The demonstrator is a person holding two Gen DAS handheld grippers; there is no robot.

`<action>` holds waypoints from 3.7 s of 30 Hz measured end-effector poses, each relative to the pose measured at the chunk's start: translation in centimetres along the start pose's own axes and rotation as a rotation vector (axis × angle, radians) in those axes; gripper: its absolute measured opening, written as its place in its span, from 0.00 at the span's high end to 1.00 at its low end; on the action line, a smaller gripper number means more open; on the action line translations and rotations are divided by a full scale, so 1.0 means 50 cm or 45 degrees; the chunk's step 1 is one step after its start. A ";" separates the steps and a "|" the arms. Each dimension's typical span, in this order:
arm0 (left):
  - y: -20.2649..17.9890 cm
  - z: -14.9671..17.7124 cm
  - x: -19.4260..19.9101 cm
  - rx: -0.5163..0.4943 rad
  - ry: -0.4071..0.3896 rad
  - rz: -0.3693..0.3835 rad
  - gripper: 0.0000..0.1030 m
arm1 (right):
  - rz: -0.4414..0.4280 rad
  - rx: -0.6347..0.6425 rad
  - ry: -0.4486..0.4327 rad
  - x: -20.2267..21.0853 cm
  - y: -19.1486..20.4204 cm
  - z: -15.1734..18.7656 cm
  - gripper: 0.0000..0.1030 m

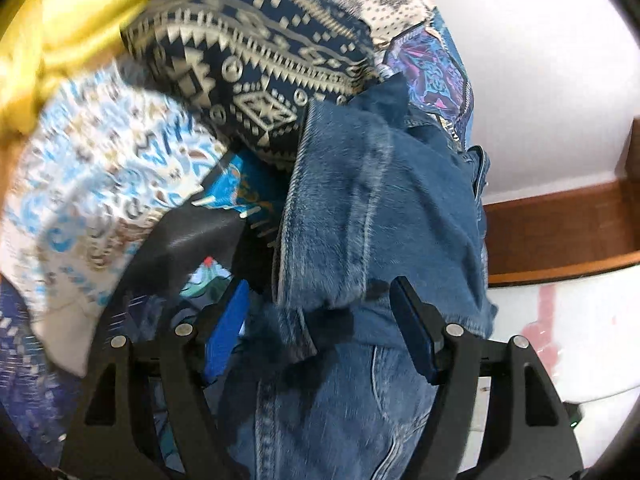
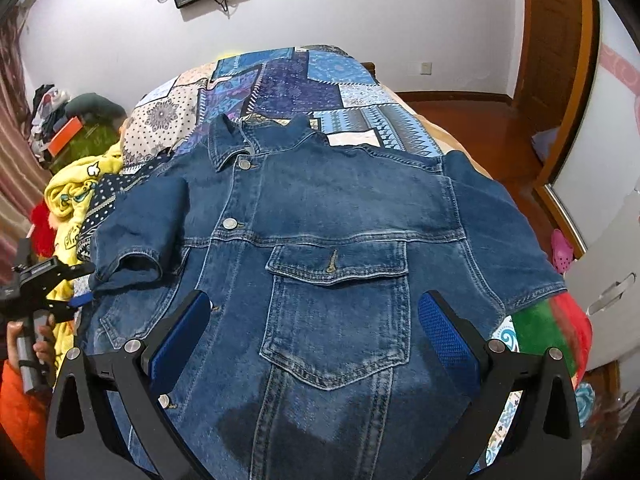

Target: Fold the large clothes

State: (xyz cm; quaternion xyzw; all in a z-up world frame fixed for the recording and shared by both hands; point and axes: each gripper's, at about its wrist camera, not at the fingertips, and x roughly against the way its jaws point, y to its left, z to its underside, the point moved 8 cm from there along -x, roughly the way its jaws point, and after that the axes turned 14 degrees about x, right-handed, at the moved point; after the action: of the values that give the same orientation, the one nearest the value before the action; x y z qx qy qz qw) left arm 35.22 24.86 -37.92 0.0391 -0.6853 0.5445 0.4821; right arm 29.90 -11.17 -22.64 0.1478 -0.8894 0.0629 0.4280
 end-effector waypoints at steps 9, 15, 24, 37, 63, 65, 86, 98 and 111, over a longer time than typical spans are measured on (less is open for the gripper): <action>-0.063 -0.011 0.008 -0.197 -0.153 -0.101 0.79 | 0.030 0.012 0.020 -0.008 -0.008 0.001 0.00; -0.179 0.002 0.085 -0.462 -0.374 -0.249 0.83 | 0.009 -0.008 -0.005 0.004 -0.018 0.006 0.00; -0.442 0.100 0.165 -0.785 -0.533 -0.134 0.91 | 0.013 -0.093 -0.073 0.041 -0.087 0.015 0.00; -0.709 0.374 -0.112 -1.114 -0.275 -0.026 0.94 | 0.046 -0.312 -0.102 0.086 -0.261 0.068 0.00; -0.617 0.579 -0.305 -1.375 0.005 -0.308 0.43 | 0.040 -0.474 0.004 0.056 -0.373 0.158 0.00; -0.626 0.546 -0.265 -1.392 -0.078 -0.315 0.35 | 0.020 -0.493 -0.001 0.057 -0.385 0.155 0.00; -0.307 0.237 -0.010 -0.916 -0.331 -0.497 0.12 | -0.343 -0.862 0.151 -0.108 -0.480 0.186 0.11; -0.256 0.233 0.019 -0.811 -0.351 -0.466 0.12 | -0.053 -0.977 0.112 -0.144 -0.567 0.200 0.81; -0.265 0.252 0.053 -0.843 -0.377 -0.409 0.12 | -0.035 -0.724 -0.134 0.017 -0.514 0.009 0.93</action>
State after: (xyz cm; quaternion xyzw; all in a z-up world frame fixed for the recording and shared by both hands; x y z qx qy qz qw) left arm 33.67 10.87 -25.93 0.0665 -0.8710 0.2002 0.4437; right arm 37.23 -35.85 -22.61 0.0372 -0.8903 -0.2026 0.4062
